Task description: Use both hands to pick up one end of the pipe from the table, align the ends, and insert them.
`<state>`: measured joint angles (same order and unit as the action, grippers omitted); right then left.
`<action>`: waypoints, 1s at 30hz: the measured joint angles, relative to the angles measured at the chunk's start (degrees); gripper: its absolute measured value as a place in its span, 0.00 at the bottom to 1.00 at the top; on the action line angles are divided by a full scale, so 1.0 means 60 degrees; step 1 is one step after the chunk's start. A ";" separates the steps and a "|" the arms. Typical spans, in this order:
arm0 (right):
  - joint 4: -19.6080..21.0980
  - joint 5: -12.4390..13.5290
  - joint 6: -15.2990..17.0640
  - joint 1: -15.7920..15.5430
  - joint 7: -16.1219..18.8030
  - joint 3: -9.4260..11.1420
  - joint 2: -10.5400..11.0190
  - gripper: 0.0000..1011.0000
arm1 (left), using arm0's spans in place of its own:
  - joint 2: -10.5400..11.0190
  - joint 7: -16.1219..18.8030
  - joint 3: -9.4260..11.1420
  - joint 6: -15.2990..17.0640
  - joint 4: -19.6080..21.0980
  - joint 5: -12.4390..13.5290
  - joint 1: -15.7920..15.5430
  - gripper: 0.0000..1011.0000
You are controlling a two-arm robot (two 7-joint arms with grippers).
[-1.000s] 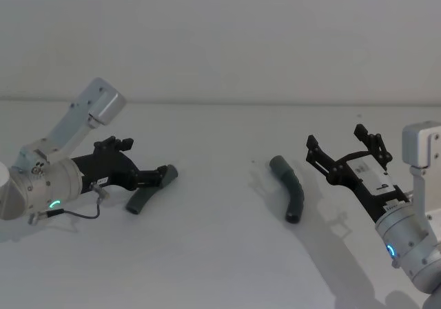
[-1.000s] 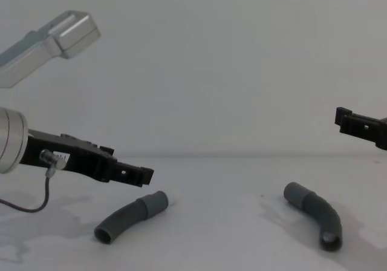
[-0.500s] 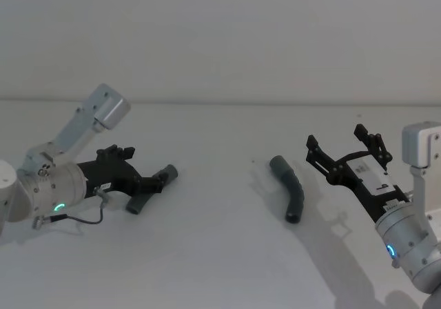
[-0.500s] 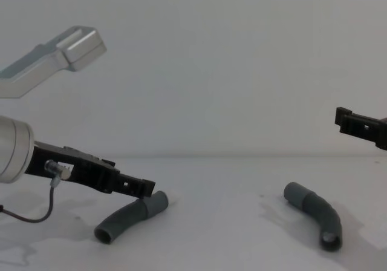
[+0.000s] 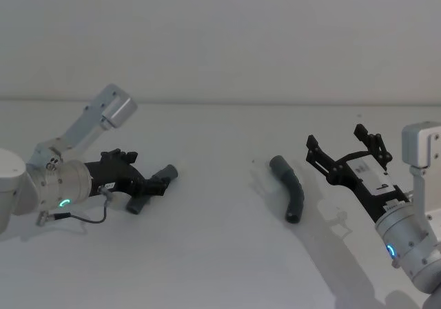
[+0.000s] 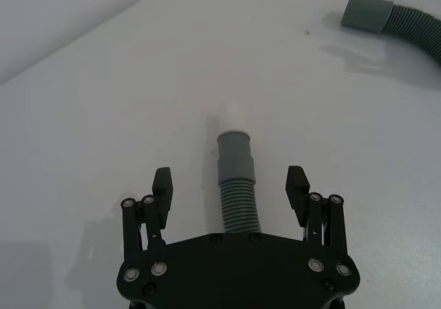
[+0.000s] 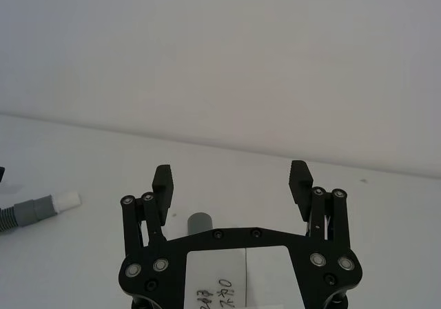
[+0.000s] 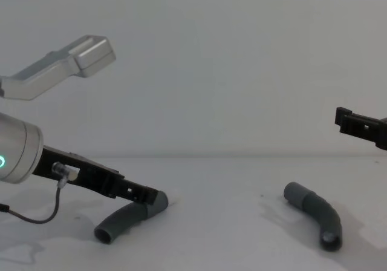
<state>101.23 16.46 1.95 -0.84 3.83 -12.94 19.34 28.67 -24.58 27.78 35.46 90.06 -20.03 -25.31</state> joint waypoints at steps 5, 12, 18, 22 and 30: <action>0.0000 0.0000 0.0000 0.0000 0.0000 0.0000 0.0000 0.99 | -0.0037 -0.0106 0.0101 0.0172 -0.0166 0.0032 -0.0199 0.99; 0.0000 0.0001 0.0000 0.0000 0.0000 0.0000 0.0000 0.99 | -0.0107 -0.0220 0.0219 0.0336 -0.0404 0.0058 -0.0448 0.99; 0.0000 0.0000 0.0000 0.0000 0.0000 0.0000 0.0000 0.99 | -0.0197 -0.0290 0.0324 0.0434 -0.0660 0.0073 -0.0629 0.99; 0.0000 0.0000 0.0000 0.0000 0.0000 0.0000 0.0000 0.99 | -0.0263 -0.0333 0.0391 0.0464 -0.0815 0.0079 -0.0732 0.99; 0.0000 0.0000 0.0000 0.0000 0.0000 0.0001 0.0000 0.99 | -0.0385 -0.0402 0.0512 0.0485 -0.1094 0.0092 -0.0902 0.99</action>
<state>101.23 16.47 1.95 -0.84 3.83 -12.94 19.34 26.36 -26.99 30.85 38.38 83.49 -19.48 -30.72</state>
